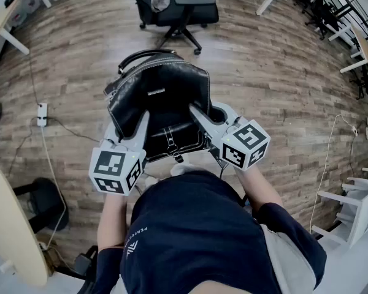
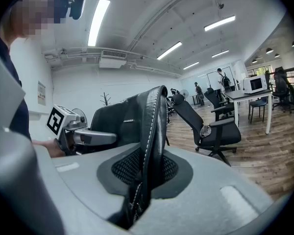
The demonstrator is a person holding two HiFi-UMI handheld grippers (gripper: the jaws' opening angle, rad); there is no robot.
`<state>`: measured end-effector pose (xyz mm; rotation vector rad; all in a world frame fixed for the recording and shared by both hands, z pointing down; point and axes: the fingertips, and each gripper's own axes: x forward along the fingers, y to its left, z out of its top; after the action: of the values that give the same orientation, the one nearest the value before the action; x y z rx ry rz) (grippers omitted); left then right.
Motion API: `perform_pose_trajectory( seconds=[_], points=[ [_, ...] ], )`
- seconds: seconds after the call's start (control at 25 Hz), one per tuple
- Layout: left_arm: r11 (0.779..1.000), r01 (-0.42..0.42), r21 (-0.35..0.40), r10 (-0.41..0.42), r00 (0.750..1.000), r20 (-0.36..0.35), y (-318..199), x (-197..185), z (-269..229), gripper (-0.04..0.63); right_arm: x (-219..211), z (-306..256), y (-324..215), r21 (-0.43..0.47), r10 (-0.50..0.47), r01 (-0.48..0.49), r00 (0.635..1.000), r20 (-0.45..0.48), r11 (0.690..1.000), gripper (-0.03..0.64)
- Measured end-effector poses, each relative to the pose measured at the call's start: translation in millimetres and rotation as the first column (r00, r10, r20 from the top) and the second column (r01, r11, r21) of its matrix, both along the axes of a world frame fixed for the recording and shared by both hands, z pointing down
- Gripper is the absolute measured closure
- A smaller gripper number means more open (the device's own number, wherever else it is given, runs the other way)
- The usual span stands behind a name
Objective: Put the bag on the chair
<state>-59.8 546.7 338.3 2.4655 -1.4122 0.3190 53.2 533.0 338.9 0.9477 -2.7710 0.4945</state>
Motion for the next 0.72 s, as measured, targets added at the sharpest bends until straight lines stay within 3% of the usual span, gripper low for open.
perform_pose_trajectory(
  seconds=[0.72],
  points=[
    [0.998, 0.001, -0.067, -0.001, 1.000, -0.004, -46, 78, 26, 0.526, 79, 27, -48, -0.065, 0.018, -0.019, 1.000, -0.022, 0.998, 0.568]
  ],
)
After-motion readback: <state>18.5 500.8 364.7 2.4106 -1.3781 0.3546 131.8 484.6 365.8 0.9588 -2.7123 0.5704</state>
